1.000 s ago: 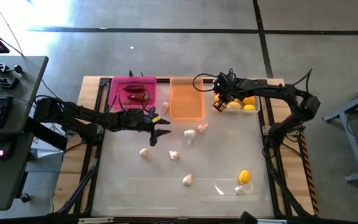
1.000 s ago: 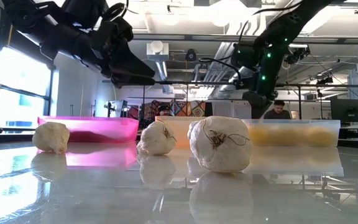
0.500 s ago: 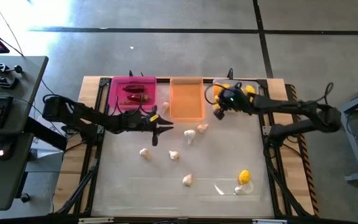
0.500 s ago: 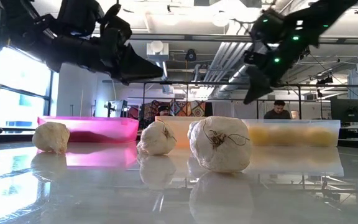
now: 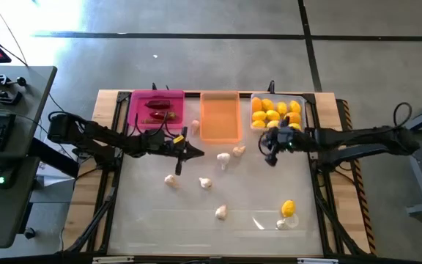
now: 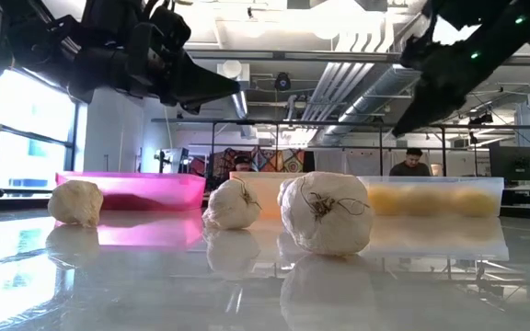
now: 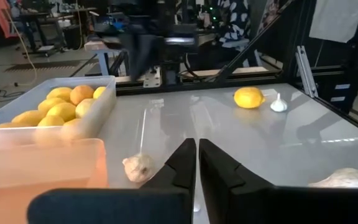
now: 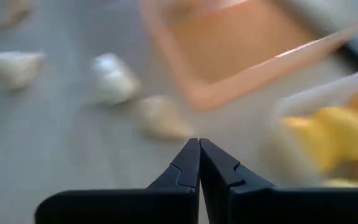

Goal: Sort produce into baskets
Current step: Put the yellow lemon into the transparent bin

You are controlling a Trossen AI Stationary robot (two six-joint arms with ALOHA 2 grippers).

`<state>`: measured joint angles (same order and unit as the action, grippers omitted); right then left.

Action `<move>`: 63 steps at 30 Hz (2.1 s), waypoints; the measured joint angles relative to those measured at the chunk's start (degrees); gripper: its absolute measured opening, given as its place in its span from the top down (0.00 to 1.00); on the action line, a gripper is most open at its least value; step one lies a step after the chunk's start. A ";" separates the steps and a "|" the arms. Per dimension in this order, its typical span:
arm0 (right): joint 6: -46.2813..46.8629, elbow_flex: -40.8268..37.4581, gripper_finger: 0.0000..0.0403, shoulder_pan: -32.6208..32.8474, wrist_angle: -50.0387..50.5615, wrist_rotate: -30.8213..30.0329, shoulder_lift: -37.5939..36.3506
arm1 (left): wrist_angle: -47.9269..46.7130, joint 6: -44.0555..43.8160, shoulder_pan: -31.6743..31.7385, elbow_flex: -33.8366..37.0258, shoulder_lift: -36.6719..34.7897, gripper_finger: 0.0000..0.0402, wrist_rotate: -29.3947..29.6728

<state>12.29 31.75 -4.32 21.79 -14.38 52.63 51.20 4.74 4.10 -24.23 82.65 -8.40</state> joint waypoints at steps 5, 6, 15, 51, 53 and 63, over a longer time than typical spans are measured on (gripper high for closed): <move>8.51 0.00 1.00 8.54 4.28 2.40 0.27 | -0.07 0.00 0.00 0.00 0.00 1.00 0.12; 10.12 0.00 1.00 10.26 5.34 2.42 0.27 | -0.06 0.02 0.00 0.00 0.00 1.00 0.12; 27.60 0.02 1.00 23.52 13.31 3.38 0.25 | -0.06 0.00 0.00 0.00 0.00 1.00 0.15; 39.11 6.15 0.52 31.94 19.88 14.01 2.85 | 0.13 1.11 0.11 0.00 0.00 1.00 3.75; 40.37 8.76 0.53 33.17 23.25 13.24 4.65 | 0.13 1.13 0.11 0.00 0.00 1.00 3.75; 57.91 18.00 0.55 37.47 36.89 19.53 16.53 | 0.11 1.37 0.11 0.00 0.00 1.00 3.62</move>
<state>70.20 49.75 33.14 58.67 5.15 69.16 51.31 6.11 4.21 -24.23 82.65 -4.78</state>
